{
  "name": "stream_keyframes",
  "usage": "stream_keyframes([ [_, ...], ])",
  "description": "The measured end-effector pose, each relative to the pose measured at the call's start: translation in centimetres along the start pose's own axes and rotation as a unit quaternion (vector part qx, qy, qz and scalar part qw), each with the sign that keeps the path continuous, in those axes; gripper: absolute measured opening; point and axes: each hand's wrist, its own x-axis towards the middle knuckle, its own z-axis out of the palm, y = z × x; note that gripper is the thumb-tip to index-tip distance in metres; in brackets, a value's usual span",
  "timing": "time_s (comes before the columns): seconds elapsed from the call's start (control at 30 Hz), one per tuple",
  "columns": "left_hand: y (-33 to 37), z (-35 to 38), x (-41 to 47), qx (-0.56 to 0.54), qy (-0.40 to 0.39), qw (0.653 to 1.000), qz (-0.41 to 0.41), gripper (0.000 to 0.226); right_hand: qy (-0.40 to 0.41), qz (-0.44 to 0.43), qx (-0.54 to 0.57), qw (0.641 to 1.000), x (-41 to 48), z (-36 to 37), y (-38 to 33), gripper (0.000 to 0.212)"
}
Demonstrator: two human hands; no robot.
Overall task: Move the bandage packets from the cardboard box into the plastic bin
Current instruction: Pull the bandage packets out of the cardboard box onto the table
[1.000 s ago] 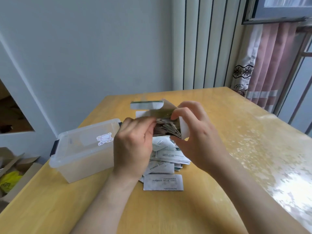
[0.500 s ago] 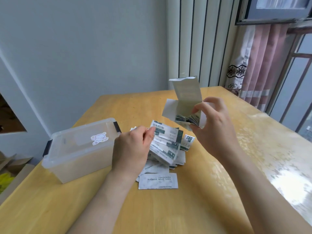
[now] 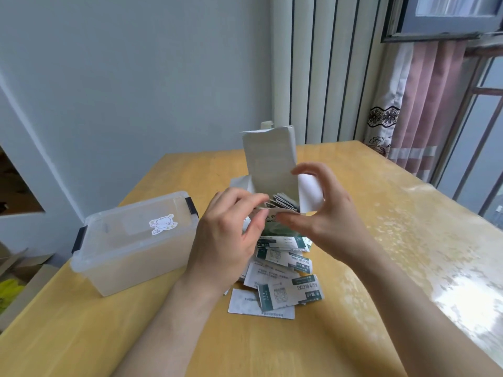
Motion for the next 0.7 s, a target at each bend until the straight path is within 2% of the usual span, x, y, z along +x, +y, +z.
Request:
stream_keyframes([
  [0.1,0.4,-0.4,0.2,-0.043,-0.021,0.998,-0.036,0.024,-0.023,0.019,0.055,0.998,0.1,-0.2,-0.4,0.078],
  [0.2,0.8,-0.7,0.3,-0.136,-0.048,0.984,-0.106,0.027,-0.049,0.045,0.124,0.990,0.2,-0.7,-0.8,0.089],
  [0.27,1.0,-0.9,0.3,-0.192,-0.066,0.967,-0.156,0.028,-0.063,0.033,0.106,0.992,0.3,-0.8,-0.9,0.089],
  [0.47,1.0,-0.7,0.5,-0.271,-0.094,0.934,-0.211,0.038,-0.108,-0.037,0.007,0.993,-0.2,-0.2,-1.5,0.087],
  [0.57,1.0,-0.7,0.3,-0.190,-0.070,0.963,-0.179,0.023,-0.119,-0.066,-0.041,0.990,-0.4,0.3,-1.7,0.089],
  [0.63,1.1,-0.8,0.1,-0.112,-0.020,0.985,-0.129,0.016,-0.107,-0.079,-0.062,0.989,-0.4,0.4,-1.7,0.091],
  [0.7,1.0,-0.9,0.2,-0.074,0.035,0.992,-0.092,0.013,-0.077,-0.085,-0.087,0.990,-0.4,0.2,-1.5,0.094],
])
